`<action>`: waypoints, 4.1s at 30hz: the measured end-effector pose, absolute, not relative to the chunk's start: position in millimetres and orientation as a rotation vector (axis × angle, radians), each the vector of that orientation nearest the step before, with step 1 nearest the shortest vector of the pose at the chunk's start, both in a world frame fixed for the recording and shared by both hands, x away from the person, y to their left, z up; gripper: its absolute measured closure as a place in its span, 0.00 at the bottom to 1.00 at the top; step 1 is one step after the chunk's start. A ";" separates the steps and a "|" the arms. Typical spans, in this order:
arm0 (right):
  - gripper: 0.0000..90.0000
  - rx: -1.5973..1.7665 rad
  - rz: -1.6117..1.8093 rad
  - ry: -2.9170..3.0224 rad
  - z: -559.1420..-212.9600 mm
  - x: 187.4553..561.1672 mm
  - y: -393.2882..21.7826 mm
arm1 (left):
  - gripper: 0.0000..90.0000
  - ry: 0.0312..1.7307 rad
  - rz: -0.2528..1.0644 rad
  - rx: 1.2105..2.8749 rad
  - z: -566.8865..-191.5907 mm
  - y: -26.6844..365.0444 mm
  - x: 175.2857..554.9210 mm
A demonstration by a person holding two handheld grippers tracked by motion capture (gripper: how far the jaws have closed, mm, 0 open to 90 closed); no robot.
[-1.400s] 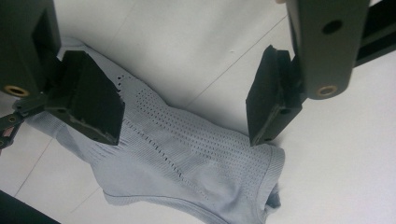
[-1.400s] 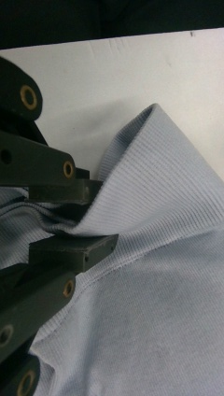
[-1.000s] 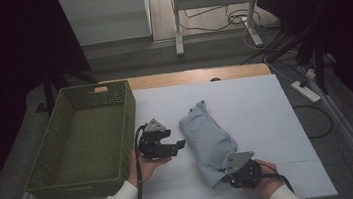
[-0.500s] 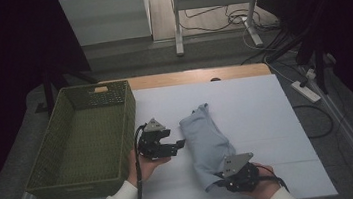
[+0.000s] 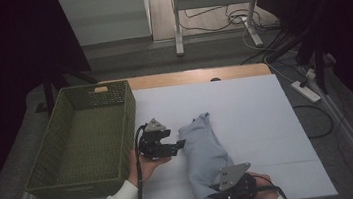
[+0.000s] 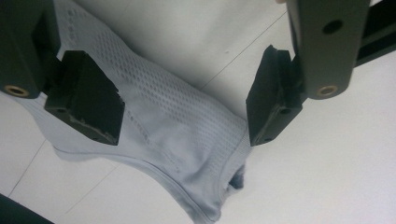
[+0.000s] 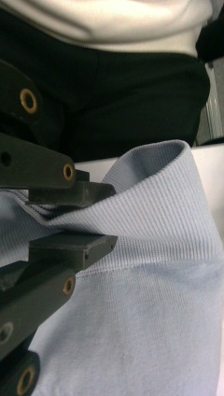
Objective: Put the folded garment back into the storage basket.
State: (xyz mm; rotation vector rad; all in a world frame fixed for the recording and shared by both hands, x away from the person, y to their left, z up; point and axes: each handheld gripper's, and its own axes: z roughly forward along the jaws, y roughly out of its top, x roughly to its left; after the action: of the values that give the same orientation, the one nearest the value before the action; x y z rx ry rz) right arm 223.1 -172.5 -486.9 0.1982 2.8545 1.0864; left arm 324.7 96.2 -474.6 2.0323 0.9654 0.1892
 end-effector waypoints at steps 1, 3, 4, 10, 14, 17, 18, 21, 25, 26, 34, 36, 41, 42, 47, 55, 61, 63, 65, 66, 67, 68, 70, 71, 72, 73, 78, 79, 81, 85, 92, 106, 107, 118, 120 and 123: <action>0.85 0.192 1.084 2.859 -487.4 222.5 -171.3 | 0.31 0.967 0.189 2.032 -474.9 96.2 324.9; 0.85 0.189 1.076 2.869 -489.1 222.6 -169.9 | 0.31 0.969 0.191 2.033 -475.3 96.2 325.4; 0.85 0.195 1.082 2.873 -489.6 223.0 -170.3 | 0.31 0.969 0.191 2.033 -475.4 96.2 325.5; 0.85 0.206 1.098 2.872 -489.7 224.9 -172.2 | 0.32 0.974 0.197 2.032 -476.5 93.1 328.5; 0.85 0.198 1.095 2.876 -490.8 225.3 -171.5 | 0.32 0.976 0.215 2.045 -476.7 85.1 335.5; 0.85 0.197 1.099 2.877 -490.9 225.6 -171.8 | 0.32 0.988 0.204 2.039 -477.8 80.2 343.1; 0.85 0.198 1.097 2.877 -491.0 225.7 -171.9 | 0.32 0.995 0.199 2.037 -478.6 78.3 346.1; 0.85 0.195 1.099 2.882 -492.1 226.2 -171.9 | 0.32 1.016 0.179 2.026 -481.1 72.9 356.5; 0.85 0.189 1.095 2.881 -492.3 226.3 -171.9 | 0.32 1.020 0.179 2.029 -480.1 66.0 366.1; 0.85 0.187 1.095 2.880 -492.2 226.5 -172.3 | 0.32 1.019 0.177 2.026 -479.6 64.9 367.7; 0.85 0.186 1.097 2.888 -493.3 227.5 -172.2 | 0.31 1.011 0.170 2.039 -477.6 57.5 385.5; 0.85 0.183 1.093 2.890 -493.6 227.7 -172.1 | 0.31 1.021 0.157 2.033 -479.5 57.0 391.1; 0.85 0.178 1.092 2.896 -494.7 228.4 -171.6 | 0.31 1.020 0.151 2.040 -482.0 53.8 399.8; 0.85 0.178 1.093 2.896 -494.7 228.4 -171.6 | 0.31 1.019 0.152 2.043 -482.2 53.4 401.0; 0.85 0.176 1.092 2.896 -494.8 228.6 -171.7 | 0.30 1.014 0.156 2.054 -484.5 52.1 405.4; 0.85 0.175 1.085 2.898 -494.8 228.7 -171.4 | 0.28 1.000 0.149 2.076 -486.2 50.3 411.3; 0.85 0.173 1.084 2.898 -494.9 228.8 -171.3 | 0.27 1.002 0.152 2.102 -489.8 49.1 417.3; 0.85 0.173 1.084 2.898 -495.0 228.8 -171.3 | 0.27 1.004 0.152 2.101 -490.7 49.0 418.0; 0.85 0.173 1.082 2.898 -495.1 228.8 -171.1 | 0.27 1.013 0.140 2.102 -494.7 47.9 421.4; 0.85 0.173 1.081 2.899 -495.2 228.9 -171.1 | 0.27 1.014 0.138 2.104 -496.0 47.3 422.5; 0.85 0.173 1.081 2.899 -495.3 228.9 -171.1 | 0.27 1.015 0.136 2.108 -496.9 46.8 423.3; 0.85 0.173 1.081 2.899 -495.3 228.9 -171.0 | 0.27 1.018 0.129 2.110 -498.8 45.6 424.7; 0.85 0.174 1.081 2.901 -495.4 229.0 -170.9 | 0.26 1.018 0.126 2.112 -499.9 44.8 425.5; 0.85 0.173 1.079 2.900 -495.5 228.9 -170.8 | 0.26 1.013 0.119 2.129 -502.1 42.6 427.2; 0.85 0.173 1.078 2.900 -495.5 228.9 -170.7 | 0.26 1.010 0.116 2.138 -503.7 41.2 428.1; 0.85 0.173 1.081 2.901 -495.6 229.0 -170.8 | 0.26 1.010 0.113 2.142 -504.9 40.2 428.7; 0.85 0.175 1.078 2.904 -495.9 229.3 -170.9 | 0.25 1.011 0.088 2.157 -512.0 37.7 432.4; 0.85 0.174 1.079 2.904 -496.0 229.5 -170.9 | 0.25 1.014 0.082 2.157 -513.4 37.6 433.1; 0.85 0.175 1.078 2.904 -496.0 229.5 -170.8 | 0.25 1.019 0.073 2.158 -515.9 37.3 434.5; 0.85 0.174 1.077 2.904 -496.0 229.5 -170.8 | 0.24 1.024 0.059 2.164 -520.0 36.5 436.3; 0.85 0.172 1.082 2.903 -496.6 229.9 -170.5 | 0.23 1.012 0.035 2.185 -526.3 31.3 438.2; 0.85 0.166 1.075 2.903 -497.1 230.2 -170.0 | 0.23 0.966 0.038 2.224 -527.6 25.7 436.8; 0.85 0.168 1.073 2.904 -497.0 230.2 -170.0 | 0.24 0.957 0.039 2.229 -527.5 25.3 436.4; 0.85 0.167 1.075 2.907 -497.3 230.5 -169.7 | 0.41 0.880 0.030 2.243 -528.1 23.7 432.2; 0.85 0.165 1.074 2.908 -497.2 230.7 -169.8 | 0.49 0.863 0.013 2.236 -528.8 23.8 431.3; 0.85 0.167 1.074 2.907 -497.1 230.8 -169.8 | 0.59 0.850 0.037 2.239 -529.3 22.2 428.3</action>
State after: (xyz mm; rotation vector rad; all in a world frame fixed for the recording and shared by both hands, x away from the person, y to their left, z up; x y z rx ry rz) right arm 230.8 -169.8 -497.1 0.1670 2.9071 1.0736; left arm 428.3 22.2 -529.3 2.2389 0.8503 0.0366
